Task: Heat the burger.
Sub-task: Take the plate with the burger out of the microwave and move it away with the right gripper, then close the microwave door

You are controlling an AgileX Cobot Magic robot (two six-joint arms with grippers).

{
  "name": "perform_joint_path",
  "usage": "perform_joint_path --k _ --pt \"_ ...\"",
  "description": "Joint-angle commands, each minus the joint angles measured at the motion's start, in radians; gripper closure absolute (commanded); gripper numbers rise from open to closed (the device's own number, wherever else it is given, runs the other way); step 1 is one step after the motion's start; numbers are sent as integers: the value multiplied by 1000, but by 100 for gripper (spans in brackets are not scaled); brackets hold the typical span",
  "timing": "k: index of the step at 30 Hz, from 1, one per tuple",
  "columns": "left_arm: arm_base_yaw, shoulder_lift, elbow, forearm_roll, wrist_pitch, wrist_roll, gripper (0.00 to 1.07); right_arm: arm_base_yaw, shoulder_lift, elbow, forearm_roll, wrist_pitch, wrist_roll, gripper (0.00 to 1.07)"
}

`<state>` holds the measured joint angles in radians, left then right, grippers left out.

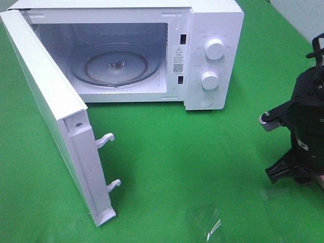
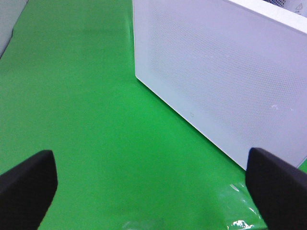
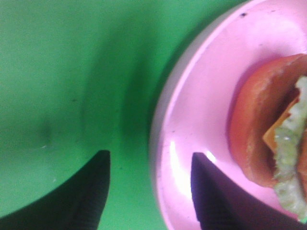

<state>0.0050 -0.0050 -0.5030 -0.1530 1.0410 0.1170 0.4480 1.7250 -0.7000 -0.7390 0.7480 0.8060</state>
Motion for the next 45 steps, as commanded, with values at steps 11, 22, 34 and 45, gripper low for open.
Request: perform_joint_path --k 11,22,34,45 --pt "1 -15 0 -3 -8 -2 7 -3 -390 -8 370 -23 -488 33" --pt "1 -15 0 -3 -8 -2 7 -2 -680 -8 595 158 -632 28" --pt "1 -15 0 -3 -8 -2 7 -2 -1024 57 598 266 -627 31" --pt "1 -15 0 -3 -8 -2 7 -20 -1405 64 596 329 -628 31"
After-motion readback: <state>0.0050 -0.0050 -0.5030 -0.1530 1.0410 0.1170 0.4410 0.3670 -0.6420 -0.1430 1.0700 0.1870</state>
